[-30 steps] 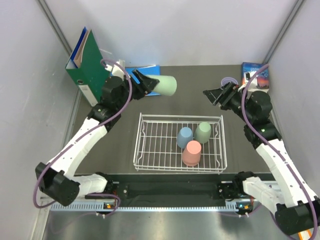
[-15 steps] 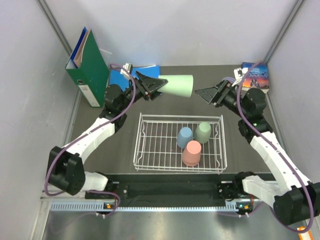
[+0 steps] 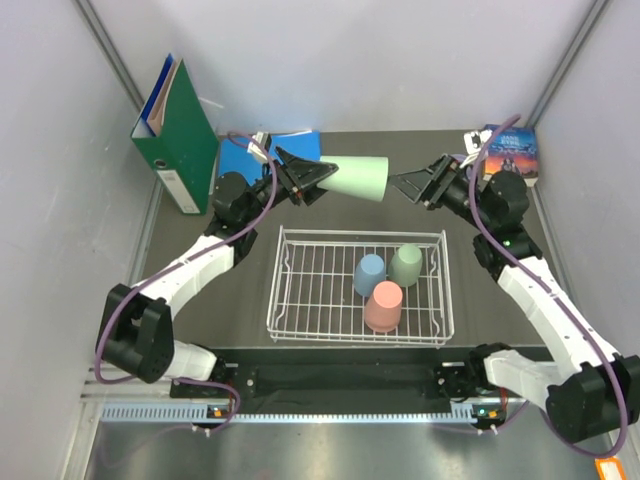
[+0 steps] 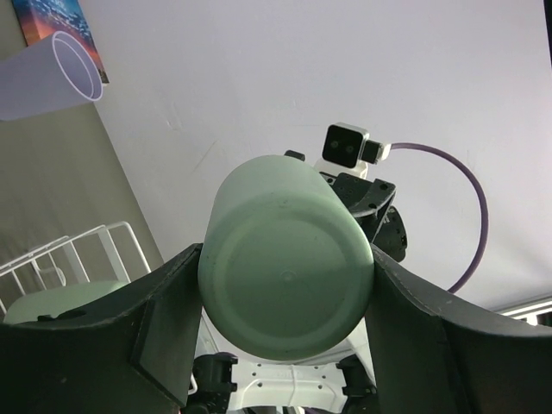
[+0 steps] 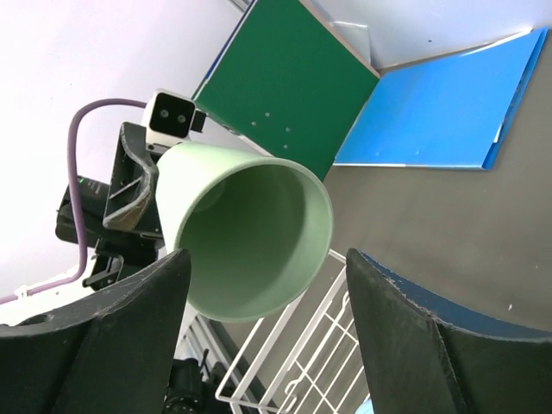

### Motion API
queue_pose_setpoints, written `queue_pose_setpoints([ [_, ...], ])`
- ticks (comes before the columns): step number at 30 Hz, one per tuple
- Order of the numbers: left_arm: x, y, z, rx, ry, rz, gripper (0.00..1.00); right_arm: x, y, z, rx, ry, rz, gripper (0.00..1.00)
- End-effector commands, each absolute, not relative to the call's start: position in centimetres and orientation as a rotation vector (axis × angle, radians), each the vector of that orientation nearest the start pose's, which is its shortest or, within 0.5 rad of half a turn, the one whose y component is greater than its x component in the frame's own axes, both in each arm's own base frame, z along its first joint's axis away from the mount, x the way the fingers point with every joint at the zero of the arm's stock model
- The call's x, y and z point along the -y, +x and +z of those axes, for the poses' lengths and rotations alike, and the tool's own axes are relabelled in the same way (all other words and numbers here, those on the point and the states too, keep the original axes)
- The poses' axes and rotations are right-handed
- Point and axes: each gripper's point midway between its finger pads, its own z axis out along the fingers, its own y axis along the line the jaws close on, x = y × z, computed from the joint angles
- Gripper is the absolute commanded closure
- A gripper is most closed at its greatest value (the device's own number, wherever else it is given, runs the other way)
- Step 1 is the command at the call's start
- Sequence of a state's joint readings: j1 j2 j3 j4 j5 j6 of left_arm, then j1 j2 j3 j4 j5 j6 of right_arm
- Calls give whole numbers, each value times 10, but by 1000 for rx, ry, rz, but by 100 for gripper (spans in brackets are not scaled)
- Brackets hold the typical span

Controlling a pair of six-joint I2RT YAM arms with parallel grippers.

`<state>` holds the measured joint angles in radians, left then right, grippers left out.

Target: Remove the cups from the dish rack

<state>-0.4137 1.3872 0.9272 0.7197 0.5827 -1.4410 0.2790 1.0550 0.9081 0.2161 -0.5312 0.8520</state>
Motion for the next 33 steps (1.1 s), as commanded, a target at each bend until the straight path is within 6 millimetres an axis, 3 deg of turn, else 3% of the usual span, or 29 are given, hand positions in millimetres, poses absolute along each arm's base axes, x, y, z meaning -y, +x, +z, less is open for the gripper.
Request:
queue_pose_setpoints([
  [1, 285, 326, 382, -1552, -171, -1861, 100, -206, 287, 406, -1506, -79, 1263, 27],
  [12, 295, 335, 378, -1562, -158, -1928, 100, -221, 286, 425, -1458, -139, 1318, 27],
  [20, 298, 332, 378, -1561, -135, -1951, 100, -247, 303, 404, -1542, -174, 1386, 30],
  [24, 299, 332, 378, -1563, -130, -1950, 100, -246, 306, 400, -1556, -161, 1372, 30],
  [29, 297, 341, 371, -1592, -147, -1868, 100, -233, 303, 414, -1526, -153, 1277, 28],
  [33, 295, 346, 370, -1610, -158, -1816, 100, -227, 299, 408, -1566, -140, 1228, 27],
])
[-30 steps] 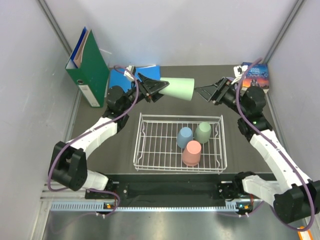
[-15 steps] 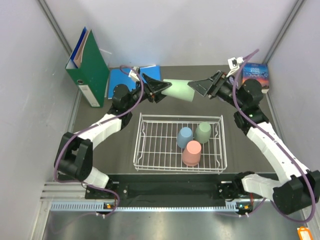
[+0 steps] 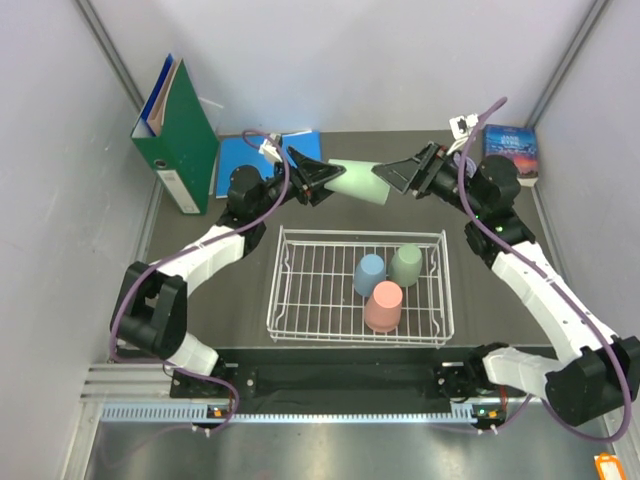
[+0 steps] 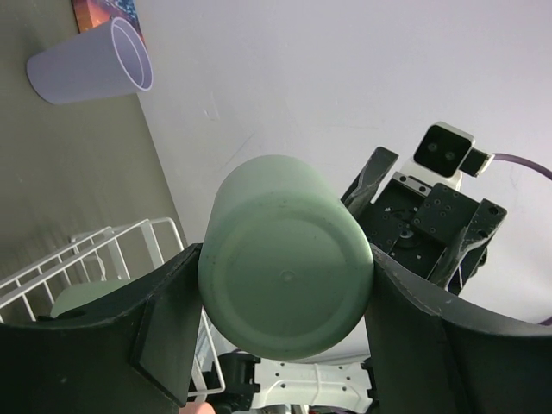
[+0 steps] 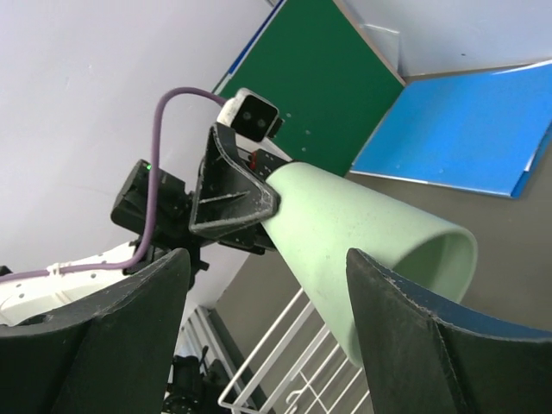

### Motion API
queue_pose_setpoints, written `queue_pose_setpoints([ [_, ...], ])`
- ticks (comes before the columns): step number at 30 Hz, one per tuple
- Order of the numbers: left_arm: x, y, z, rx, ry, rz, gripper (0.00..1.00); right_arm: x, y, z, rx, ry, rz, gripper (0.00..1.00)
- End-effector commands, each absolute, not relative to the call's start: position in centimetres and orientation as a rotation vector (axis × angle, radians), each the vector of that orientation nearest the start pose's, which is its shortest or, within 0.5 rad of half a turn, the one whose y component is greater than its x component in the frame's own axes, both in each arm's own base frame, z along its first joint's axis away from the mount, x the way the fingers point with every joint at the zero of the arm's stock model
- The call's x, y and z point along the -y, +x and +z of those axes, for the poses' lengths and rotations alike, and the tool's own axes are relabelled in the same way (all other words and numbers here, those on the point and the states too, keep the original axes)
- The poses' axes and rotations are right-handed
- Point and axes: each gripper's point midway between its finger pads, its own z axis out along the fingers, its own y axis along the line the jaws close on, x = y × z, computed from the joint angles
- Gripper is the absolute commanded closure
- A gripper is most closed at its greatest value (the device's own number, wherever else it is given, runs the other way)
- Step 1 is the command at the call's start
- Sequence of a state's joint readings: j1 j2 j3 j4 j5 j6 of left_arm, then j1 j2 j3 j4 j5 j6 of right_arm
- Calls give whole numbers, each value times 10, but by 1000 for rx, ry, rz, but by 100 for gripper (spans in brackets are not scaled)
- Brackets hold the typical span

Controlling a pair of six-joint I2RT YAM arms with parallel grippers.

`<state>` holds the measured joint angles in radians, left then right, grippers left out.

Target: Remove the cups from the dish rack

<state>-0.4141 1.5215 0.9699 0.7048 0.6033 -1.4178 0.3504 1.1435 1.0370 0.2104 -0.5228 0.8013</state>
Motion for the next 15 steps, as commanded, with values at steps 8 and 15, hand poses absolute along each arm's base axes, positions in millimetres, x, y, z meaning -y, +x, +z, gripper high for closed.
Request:
queue_pose_setpoints([
  [8, 296, 349, 376, -1598, -143, -1836, 100, -223, 297, 395, -1587, -116, 1218, 26],
  [15, 295, 344, 373, -1604, -150, -1839, 100, -225, 303, 388, -1599, -111, 1210, 26],
])
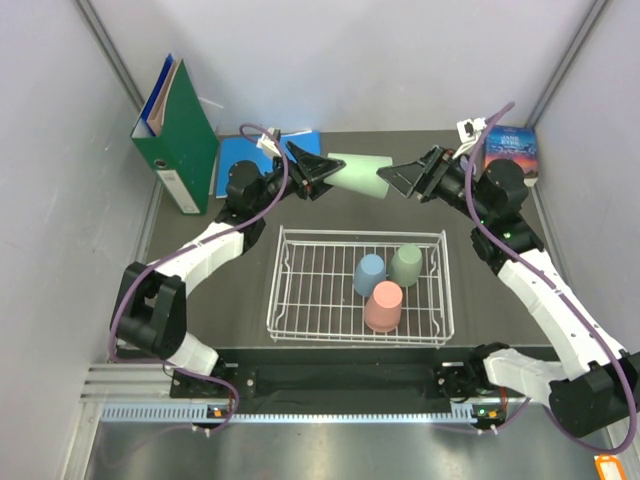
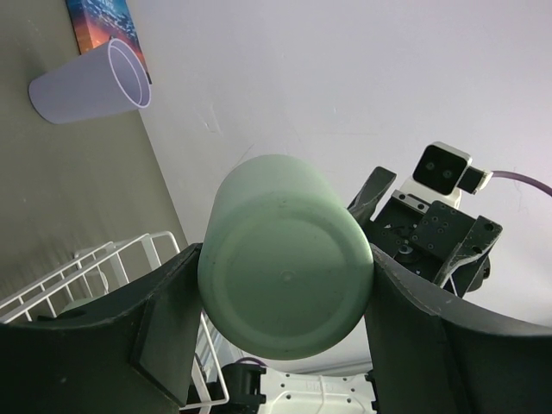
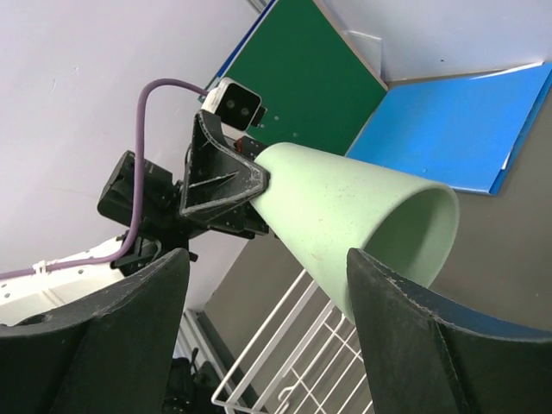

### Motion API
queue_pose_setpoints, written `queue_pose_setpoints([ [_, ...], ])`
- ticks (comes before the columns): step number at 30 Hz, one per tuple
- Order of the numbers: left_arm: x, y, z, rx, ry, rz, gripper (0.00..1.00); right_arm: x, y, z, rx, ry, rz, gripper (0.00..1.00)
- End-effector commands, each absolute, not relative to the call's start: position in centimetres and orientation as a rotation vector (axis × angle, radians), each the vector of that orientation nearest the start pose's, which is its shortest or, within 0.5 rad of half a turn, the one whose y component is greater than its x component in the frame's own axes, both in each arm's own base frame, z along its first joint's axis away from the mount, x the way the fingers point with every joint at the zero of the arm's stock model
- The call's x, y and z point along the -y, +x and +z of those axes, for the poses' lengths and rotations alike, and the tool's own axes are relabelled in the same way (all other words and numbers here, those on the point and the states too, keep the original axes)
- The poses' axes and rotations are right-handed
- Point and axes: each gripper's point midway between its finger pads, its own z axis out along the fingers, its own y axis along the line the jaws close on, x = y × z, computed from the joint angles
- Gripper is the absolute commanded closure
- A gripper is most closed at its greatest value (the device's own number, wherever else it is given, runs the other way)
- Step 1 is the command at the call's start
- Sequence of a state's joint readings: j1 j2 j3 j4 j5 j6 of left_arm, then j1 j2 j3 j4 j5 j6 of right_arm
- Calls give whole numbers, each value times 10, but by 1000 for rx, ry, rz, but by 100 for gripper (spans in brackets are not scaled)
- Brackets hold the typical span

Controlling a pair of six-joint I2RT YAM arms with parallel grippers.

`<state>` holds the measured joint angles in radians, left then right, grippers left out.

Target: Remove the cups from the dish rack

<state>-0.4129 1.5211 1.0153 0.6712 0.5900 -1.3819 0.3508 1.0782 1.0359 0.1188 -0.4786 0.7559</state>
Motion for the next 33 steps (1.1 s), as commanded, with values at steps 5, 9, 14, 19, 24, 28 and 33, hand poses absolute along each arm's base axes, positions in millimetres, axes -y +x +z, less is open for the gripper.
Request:
queue_pose_setpoints([
  [5, 292, 344, 373, -1620, -148, -1793, 100, -222, 305, 389, -1590, -97, 1193, 27],
  [9, 290, 342, 374, -1623, -149, -1776, 100, -212, 308, 395, -1606, -114, 1082, 27],
  [14, 291, 342, 374, -1622, -156, -1788, 100, -219, 310, 381, -1639, -108, 1128, 27],
  [19, 296, 336, 376, -1623, -130, -1844, 100, -234, 311, 375, -1637, -139, 1232, 28],
  [24, 307, 328, 374, -1604, -91, -1931, 100, -251, 316, 370, -1647, -178, 1347, 40],
  [28, 313, 323, 373, -1618, -66, -1954, 100, -254, 315, 370, -1644, -186, 1366, 72],
  [33, 311, 333, 367, -1677, -71, -1842, 67, -235, 321, 372, -1661, -112, 1219, 100],
])
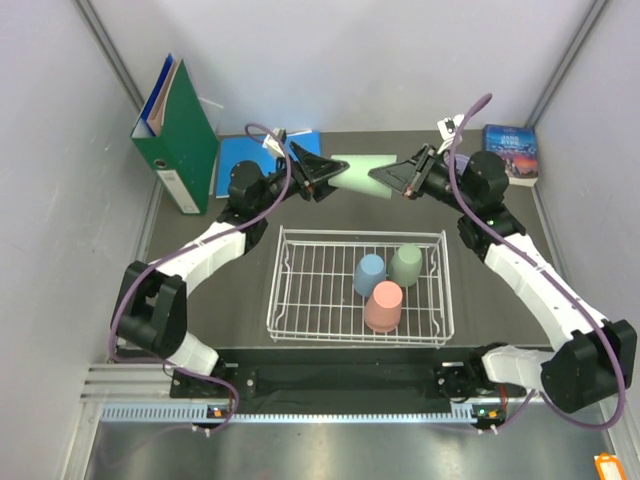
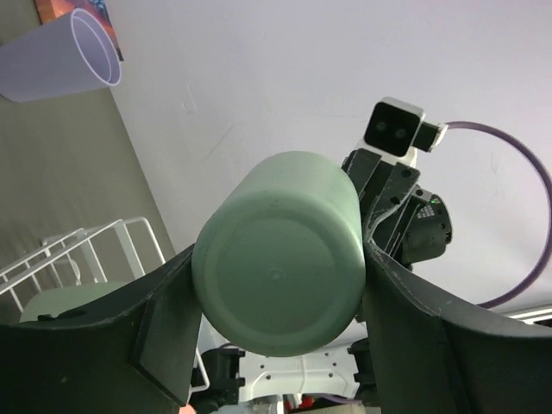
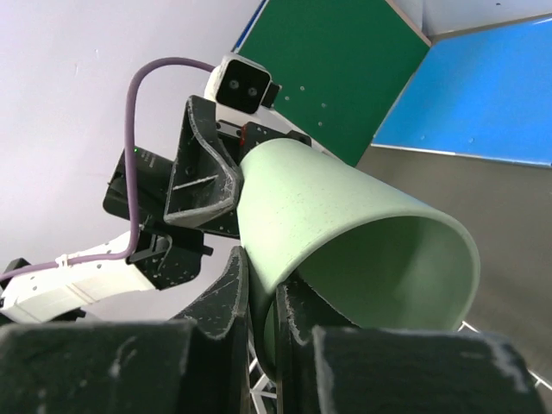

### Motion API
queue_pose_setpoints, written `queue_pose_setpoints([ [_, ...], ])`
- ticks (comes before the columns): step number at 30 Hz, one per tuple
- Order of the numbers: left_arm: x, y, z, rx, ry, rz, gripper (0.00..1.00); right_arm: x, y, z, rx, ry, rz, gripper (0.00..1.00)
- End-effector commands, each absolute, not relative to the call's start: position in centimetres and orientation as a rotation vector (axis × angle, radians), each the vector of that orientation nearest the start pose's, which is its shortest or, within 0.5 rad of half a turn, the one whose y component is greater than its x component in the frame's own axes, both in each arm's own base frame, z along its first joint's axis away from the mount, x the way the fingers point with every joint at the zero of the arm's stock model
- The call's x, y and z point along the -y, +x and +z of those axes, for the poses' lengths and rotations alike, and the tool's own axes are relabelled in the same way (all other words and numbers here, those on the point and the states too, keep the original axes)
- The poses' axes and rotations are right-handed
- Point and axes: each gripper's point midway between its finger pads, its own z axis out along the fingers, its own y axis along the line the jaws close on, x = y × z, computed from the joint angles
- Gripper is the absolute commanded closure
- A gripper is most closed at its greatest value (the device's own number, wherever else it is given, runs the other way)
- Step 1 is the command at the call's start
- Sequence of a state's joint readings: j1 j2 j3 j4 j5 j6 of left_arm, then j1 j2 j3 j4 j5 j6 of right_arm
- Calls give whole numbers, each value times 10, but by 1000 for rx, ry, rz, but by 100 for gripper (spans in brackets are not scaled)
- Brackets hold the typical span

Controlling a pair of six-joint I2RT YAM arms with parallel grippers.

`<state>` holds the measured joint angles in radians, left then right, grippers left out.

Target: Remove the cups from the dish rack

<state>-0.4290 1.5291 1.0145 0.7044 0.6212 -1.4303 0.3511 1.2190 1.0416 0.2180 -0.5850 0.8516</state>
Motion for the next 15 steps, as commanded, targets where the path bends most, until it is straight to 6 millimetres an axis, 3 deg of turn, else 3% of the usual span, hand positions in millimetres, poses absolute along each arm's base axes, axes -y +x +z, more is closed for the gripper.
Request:
queue_pose_setpoints([
  [1, 310, 339, 349, -1756, -93, -1753, 38, -230, 323, 380, -1653, -99, 1176, 100],
  [3, 299, 356, 347, -1796, -171, -1595, 11, -214, 339, 380, -1671, -47, 1028, 100],
  [4, 291, 360, 315, -1938, -216, -1450, 2, -206, 340, 376, -1750, -12, 958, 100],
  [5, 286, 367, 319, -1951, -232, -1377, 1, -197, 348, 373, -1775, -2, 870, 100],
  [6, 273, 381, 308, -1974, -315, -1241, 1, -184, 367, 362, -1818, 71, 755, 100],
  [7, 260, 379, 280, -2095, -367, -1111, 2, -174, 370, 366, -1871, 103, 678, 100],
  [8, 255, 386, 276, -2113, -390, -1042, 3, -166, 379, 364, -1899, 126, 602, 100],
  [9, 244, 391, 264, -2144, -434, -935, 5, -151, 404, 364, -1921, 217, 470, 100],
  [10, 232, 384, 242, -2240, -478, -824, 6, -143, 405, 345, -2018, 260, 388, 100],
  [11, 226, 388, 233, -2277, -507, -754, 10, -140, 423, 318, -2100, 307, 299, 100],
  [12, 215, 391, 223, -2293, -540, -653, 12, -124, 435, 335, -2045, 391, 204, 100],
  [15, 195, 381, 193, -2425, -587, -436, 13, -120, 460, 322, -2065, 425, 103, 100],
])
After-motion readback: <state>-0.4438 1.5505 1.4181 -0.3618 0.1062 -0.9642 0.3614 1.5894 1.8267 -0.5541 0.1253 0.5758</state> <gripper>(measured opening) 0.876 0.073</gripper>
